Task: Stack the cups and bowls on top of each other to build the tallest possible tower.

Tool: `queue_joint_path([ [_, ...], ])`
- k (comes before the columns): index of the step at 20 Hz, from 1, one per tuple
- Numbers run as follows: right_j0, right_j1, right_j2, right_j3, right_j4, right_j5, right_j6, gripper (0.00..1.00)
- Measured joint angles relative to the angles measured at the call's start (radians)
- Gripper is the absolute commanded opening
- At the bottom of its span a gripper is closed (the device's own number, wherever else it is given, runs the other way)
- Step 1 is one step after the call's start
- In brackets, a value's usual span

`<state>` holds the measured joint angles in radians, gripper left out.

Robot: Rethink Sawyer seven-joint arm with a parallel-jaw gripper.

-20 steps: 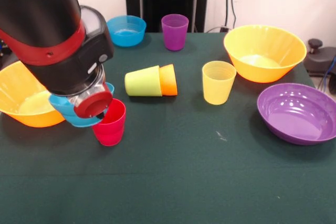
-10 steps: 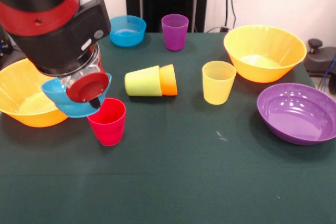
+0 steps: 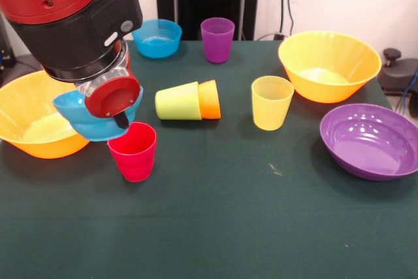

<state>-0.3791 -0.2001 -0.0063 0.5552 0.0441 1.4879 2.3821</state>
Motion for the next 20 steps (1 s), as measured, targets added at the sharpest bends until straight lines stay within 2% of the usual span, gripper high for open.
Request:
queue_joint_path([
  [11, 0.023, 0.002, 0.0, 0.0, 0.05, 0.0, 0.0, 0.0],
  [20, 0.029, 0.017, -0.002, 0.0, 0.067, 0.0, 0.0, 0.0],
])
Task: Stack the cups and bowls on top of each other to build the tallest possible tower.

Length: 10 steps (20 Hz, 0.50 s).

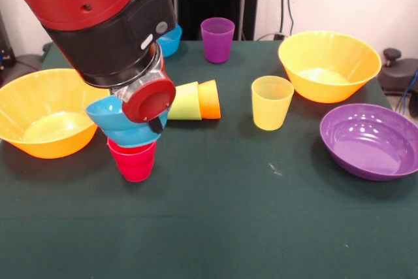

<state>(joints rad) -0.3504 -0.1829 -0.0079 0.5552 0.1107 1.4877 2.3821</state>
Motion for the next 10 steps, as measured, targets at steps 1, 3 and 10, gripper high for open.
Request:
queue_joint_path([
  [1, 0.0, 0.002, 0.0, 0.0, 0.0, 0.0, 0.0, 0.0],
  [3, 0.0, 0.005, -0.002, 0.0, 0.0, 0.0, 0.0, 0.0],
  [10, 0.0, 0.008, -0.016, 0.0, 0.0, 0.0, 0.0, 0.0],
])
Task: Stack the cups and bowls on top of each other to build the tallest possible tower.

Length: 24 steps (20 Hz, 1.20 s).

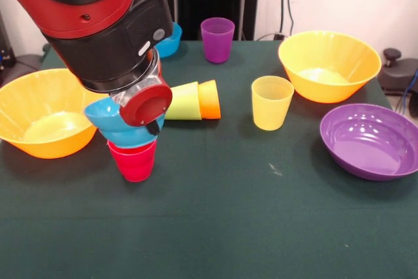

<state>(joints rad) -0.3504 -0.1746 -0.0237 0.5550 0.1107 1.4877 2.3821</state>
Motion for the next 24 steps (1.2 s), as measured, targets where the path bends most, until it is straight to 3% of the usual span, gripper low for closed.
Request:
queue_joint_path([
  [24, 0.003, 0.11, -0.057, 0.0, 0.001, 0.0, 0.0, 0.0],
])
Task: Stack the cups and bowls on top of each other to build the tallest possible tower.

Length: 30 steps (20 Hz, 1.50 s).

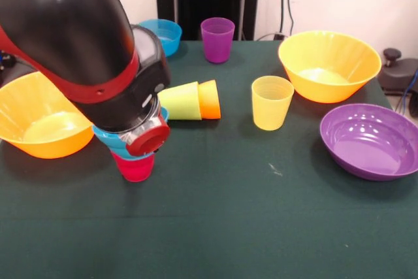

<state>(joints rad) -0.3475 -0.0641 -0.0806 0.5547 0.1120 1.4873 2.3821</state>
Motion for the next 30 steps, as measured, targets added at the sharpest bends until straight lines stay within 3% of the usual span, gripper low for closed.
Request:
queue_joint_path([
  [27, 0.015, 0.028, -0.075, -0.007, 0.017, 0.047, 0.0, 0.0],
  [28, 0.014, 0.028, -0.087, -0.007, 0.017, 0.047, 0.0, 1.0],
  [30, 0.014, 0.028, -0.089, -0.007, 0.017, 0.047, 0.0, 1.0],
])
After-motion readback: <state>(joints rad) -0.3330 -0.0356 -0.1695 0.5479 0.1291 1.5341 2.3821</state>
